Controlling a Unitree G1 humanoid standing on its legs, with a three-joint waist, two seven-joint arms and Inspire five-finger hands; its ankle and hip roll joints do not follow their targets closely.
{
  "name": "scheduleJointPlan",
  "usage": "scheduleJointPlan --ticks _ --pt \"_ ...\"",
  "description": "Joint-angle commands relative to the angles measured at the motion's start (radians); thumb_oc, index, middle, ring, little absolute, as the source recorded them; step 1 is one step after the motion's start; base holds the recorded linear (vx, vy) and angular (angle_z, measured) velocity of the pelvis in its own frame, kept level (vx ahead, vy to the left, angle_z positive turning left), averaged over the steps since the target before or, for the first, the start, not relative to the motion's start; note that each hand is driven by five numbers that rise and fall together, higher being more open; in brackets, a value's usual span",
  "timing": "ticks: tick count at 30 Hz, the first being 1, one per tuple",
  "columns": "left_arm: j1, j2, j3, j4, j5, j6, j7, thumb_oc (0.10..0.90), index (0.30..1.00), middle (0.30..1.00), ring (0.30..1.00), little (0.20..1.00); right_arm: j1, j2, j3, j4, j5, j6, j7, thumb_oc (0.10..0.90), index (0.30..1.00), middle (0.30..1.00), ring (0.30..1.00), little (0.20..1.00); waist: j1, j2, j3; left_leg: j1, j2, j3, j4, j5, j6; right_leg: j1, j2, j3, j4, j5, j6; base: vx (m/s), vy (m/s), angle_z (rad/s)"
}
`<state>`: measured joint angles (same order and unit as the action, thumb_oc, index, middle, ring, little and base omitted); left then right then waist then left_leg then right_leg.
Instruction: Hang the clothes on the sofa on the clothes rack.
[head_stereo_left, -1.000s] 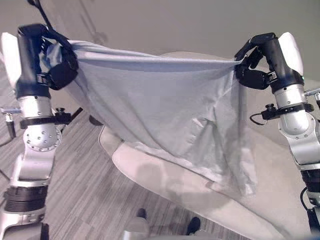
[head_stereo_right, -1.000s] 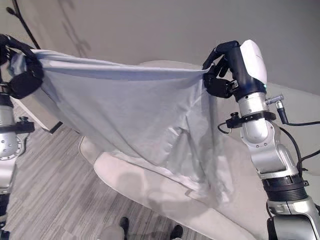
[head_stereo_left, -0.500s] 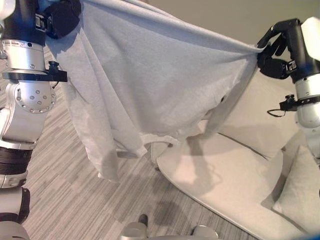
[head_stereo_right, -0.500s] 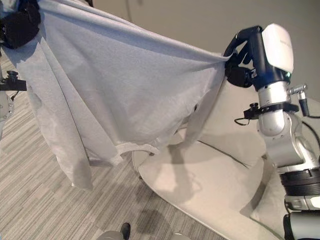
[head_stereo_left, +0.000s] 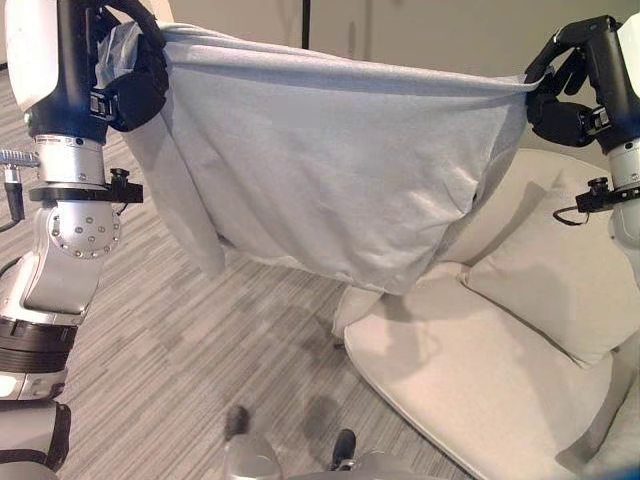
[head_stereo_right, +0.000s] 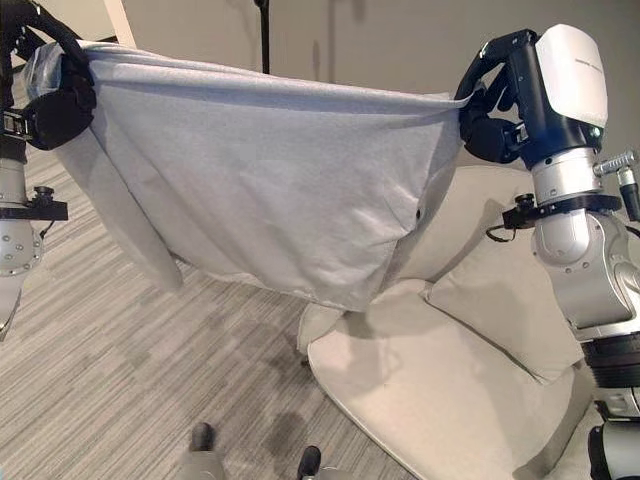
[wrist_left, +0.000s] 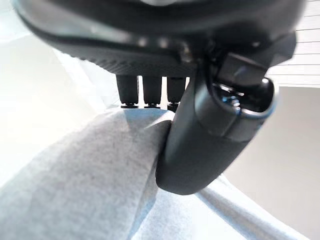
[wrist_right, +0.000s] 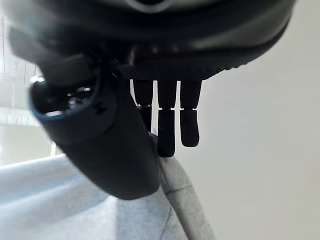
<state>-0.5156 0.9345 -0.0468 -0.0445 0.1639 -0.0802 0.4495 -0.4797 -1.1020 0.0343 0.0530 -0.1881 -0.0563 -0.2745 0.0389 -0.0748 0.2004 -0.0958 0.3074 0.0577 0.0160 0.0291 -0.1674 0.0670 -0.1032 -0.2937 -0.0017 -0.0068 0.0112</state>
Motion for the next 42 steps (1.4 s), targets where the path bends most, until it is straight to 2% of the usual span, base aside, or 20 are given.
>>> scheduleJointPlan --ticks 1,3,4,7,8,10,13,15,17,18,19,21,24,28,31,33,36,37,38,42 --pt "-0.132 0.078 0.110 0.028 -0.019 0.025 0.089 0.400 0.300 0.300 0.300 0.300 -0.007 -0.110 -0.137 0.057 0.003 0.045 -0.086 0.400 0.300 0.300 0.300 0.300 0.011 0.023 -0.162 0.015 -0.047 0.031 -0.103 0.081 -0.005 0.106 -0.105 0.011 -0.080 -0.012 0.193 0.38 0.628 0.33" --pt "-0.147 0.084 0.085 0.025 -0.020 0.020 0.071 0.400 0.300 0.300 0.300 0.300 0.024 -0.100 -0.162 0.043 -0.023 0.057 -0.081 0.400 0.300 0.300 0.300 0.300 0.013 0.018 -0.172 0.037 -0.106 0.041 -0.103 0.059 0.014 0.103 -0.187 -0.001 -0.026 0.036 0.213 0.28 0.488 0.01" --pt "-0.146 0.087 0.077 0.021 -0.024 0.015 0.064 0.400 0.300 0.300 0.300 0.300 0.023 -0.085 -0.164 0.037 -0.030 0.063 -0.086 0.400 0.300 0.300 0.300 0.300 0.015 0.020 -0.163 0.056 -0.138 0.050 -0.103 0.033 0.031 0.085 -0.231 -0.001 0.042 0.108 0.213 0.21 0.462 -0.07" --pt "-0.142 0.109 0.077 0.001 -0.019 0.019 0.050 0.400 0.300 0.300 0.300 0.300 0.004 -0.059 -0.171 0.019 -0.044 0.078 -0.092 0.400 0.300 0.300 0.300 0.300 0.016 0.037 -0.141 0.103 -0.201 0.096 -0.103 -0.012 0.092 0.008 -0.308 -0.015 0.205 0.191 0.180 0.13 0.442 0.10" --pt "-0.146 0.114 0.069 -0.002 -0.011 0.015 0.042 0.400 0.300 0.300 0.300 0.300 0.003 -0.051 -0.172 0.023 -0.040 0.076 -0.098 0.400 0.300 0.300 0.300 0.300 0.006 0.042 -0.134 0.113 -0.213 0.100 -0.103 -0.024 0.099 -0.016 -0.299 -0.004 0.254 0.188 0.177 0.17 0.385 -0.02" --pt "-0.149 0.102 0.063 -0.008 -0.003 0.017 0.030 0.400 0.300 0.300 0.300 0.300 0.002 -0.050 -0.179 0.012 -0.033 0.066 -0.093 0.400 0.300 0.300 0.300 0.300 -0.025 0.060 -0.118 0.153 -0.245 0.105 -0.103 -0.046 0.113 -0.106 -0.209 0.032 0.292 0.125 0.159 0.24 0.325 -0.06" --pt "-0.145 0.104 0.069 -0.012 0.002 0.019 0.028 0.400 0.300 0.300 0.300 0.300 -0.009 -0.052 -0.174 0.013 -0.027 0.062 -0.096 0.400 0.300 0.300 0.300 0.300 -0.023 0.067 -0.111 0.174 -0.244 0.120 -0.103 -0.068 0.109 -0.112 -0.184 0.005 0.259 0.096 0.156 0.16 0.095 -0.02" --pt "-0.137 0.094 0.080 -0.027 0.010 0.022 0.023 0.400 0.300 0.300 0.300 0.300 -0.018 -0.050 -0.173 0.009 -0.020 0.058 -0.096 0.400 0.300 0.300 0.300 0.300 -0.033 0.067 -0.098 0.204 -0.255 0.128 -0.103 -0.090 0.106 -0.156 -0.128 -0.030 0.156 0.085 0.163 0.19 0.034 -0.02" --pt "-0.111 0.068 0.110 -0.037 0.020 0.020 0.022 0.400 0.300 0.300 0.300 0.300 -0.002 -0.051 -0.189 0.007 -0.021 0.054 -0.099 0.400 0.300 0.300 0.300 0.300 -0.057 0.061 -0.089 0.244 -0.264 0.123 -0.103 -0.116 0.104 -0.216 -0.059 0.006 -0.014 0.145 0.198 0.31 -0.004 -0.24" --pt "-0.110 0.068 0.112 -0.038 0.020 0.020 0.022 0.400 0.300 0.300 0.300 0.300 -0.001 -0.052 -0.190 0.006 -0.021 0.054 -0.099 0.400 0.300 0.300 0.300 0.300 -0.057 0.059 -0.090 0.240 -0.266 0.125 -0.103 -0.111 0.104 -0.216 -0.060 0.006 -0.022 0.155 0.196 0.47 -0.072 -0.26" --pt "-0.087 0.054 0.129 -0.048 0.038 0.020 0.021 0.400 0.300 0.300 0.300 0.300 0.027 -0.064 -0.211 -0.004 -0.031 0.051 -0.100 0.400 0.300 0.300 0.300 0.300 -0.079 0.046 -0.088 0.264 -0.267 0.116 -0.103 -0.133 0.102 -0.261 -0.046 0.041 -0.077 0.211 0.225 0.37 -0.101 -0.12" --pt "-0.081 0.042 0.133 -0.058 0.052 0.020 0.016 0.400 0.300 0.300 0.300 0.300 0.050 -0.069 -0.225 -0.010 -0.027 0.046 -0.085 0.400 0.300 0.300 0.300 0.300 -0.079 0.028 -0.105 0.276 -0.278 0.104 -0.103 -0.161 0.101 -0.223 -0.045 0.053 -0.086 0.192 0.212 0.48 -0.158 0.29" --pt "-0.056 -0.008 0.147 -0.074 0.044 0.021 0.019 0.400 0.300 0.300 0.300 0.300 0.072 -0.075 -0.242 -0.032 -0.022 0.035 -0.074 0.400 0.300 0.300 0.300 0.300 -0.084 0.029 -0.127 0.324 -0.251 0.098 -0.103 -0.160 0.089 -0.178 -0.031 0.037 -0.083 0.186 0.194 0.34 -0.168 0.54" --pt "-0.022 -0.046 0.187 -0.095 0.029 0.021 0.021 0.400 0.300 0.300 0.300 0.300 0.079 -0.077 -0.263 -0.075 0.006 0.015 -0.054 0.400 0.300 0.300 0.300 0.300 -0.058 0.002 -0.101 0.183 -0.200 0.058 0.326 -0.079 0.037 -0.044 -0.005 0.019 -0.086 0.102 0.132 0.21 -0.195 0.27" --pt "-0.014 -0.063 0.205 -0.102 0.021 0.022 0.037 0.400 0.300 0.300 0.300 0.300 0.084 -0.068 -0.276 -0.080 0.007 0.016 -0.059 0.400 0.300 0.300 0.300 0.300 -0.049 -0.020 -0.086 0.104 -0.194 0.053 0.424 -0.045 0.038 -0.018 -0.009 0.014 -0.086 0.080 0.112 0.11 -0.087 -0.16" --pt "-0.014 -0.092 0.224 -0.119 0.027 0.028 0.079 0.400 0.300 0.300 0.300 0.300 0.105 -0.068 -0.293 -0.099 -0.010 0.016 -0.066 0.400 0.300 0.300 0.300 0.300 -0.042 -0.032 -0.084 0.057 -0.187 0.072 0.302 -0.121 0.068 -0.002 -0.016 0.010 -0.086 0.065 0.123 0.19 0.031 0.22" --pt "-0.022 -0.105 0.228 -0.130 0.034 0.038 0.109 0.400 0.300 0.300 0.300 0.300 0.102 -0.067 -0.286 -0.099 -0.021 0.016 -0.071 0.400 0.300 0.300 0.300 0.300 -0.023 -0.031 -0.089 0.063 -0.205 0.045 0.114 -0.079 0.069 0.003 -0.015 0.025 -0.086 0.059 0.130 0.15 0.099 -0.23" --pt "-0.023 -0.107 0.238 -0.143 0.045 0.039 0.134 0.400 0.300 0.300 0.300 0.300 0.093 -0.066 -0.281 -0.097 -0.043 0.016 -0.092 0.400 0.300 0.300 0.300 0.300 -0.007 -0.015 -0.096 0.062 -0.211 -0.008 -0.014 -0.023 0.058 0.017 -0.003 0.038 -0.086 0.041 0.130 0.12 0.107 -0.60" --pt "-0.016 -0.116 0.248 -0.152 0.050 0.036 0.139 0.400 0.300 0.300 0.300 0.300 0.098 -0.055 -0.284 -0.093 -0.047 0.017 -0.093 0.400 0.300 0.300 0.300 0.300 -0.009 -0.008 -0.104 0.072 -0.213 -0.015 -0.063 -0.026 0.056 0.022 0.000 0.039 -0.086 0.036 0.133 0.24 0.153 -0.77" --pt "0.050 -0.143 0.292 -0.235 0.063 0.015 0.136 0.400 0.300 0.300 0.300 0.300 0.141 0.038 -0.332 -0.128 -0.084 0.020 -0.139 0.400 0.300 0.300 0.300 0.300 -0.016 0.017 -0.156 0.149 -0.235 -0.004 -0.103 -0.039 0.060 0.046 -0.024 0.050 -0.086 0.039 0.145 0.20 0.164 -0.46"
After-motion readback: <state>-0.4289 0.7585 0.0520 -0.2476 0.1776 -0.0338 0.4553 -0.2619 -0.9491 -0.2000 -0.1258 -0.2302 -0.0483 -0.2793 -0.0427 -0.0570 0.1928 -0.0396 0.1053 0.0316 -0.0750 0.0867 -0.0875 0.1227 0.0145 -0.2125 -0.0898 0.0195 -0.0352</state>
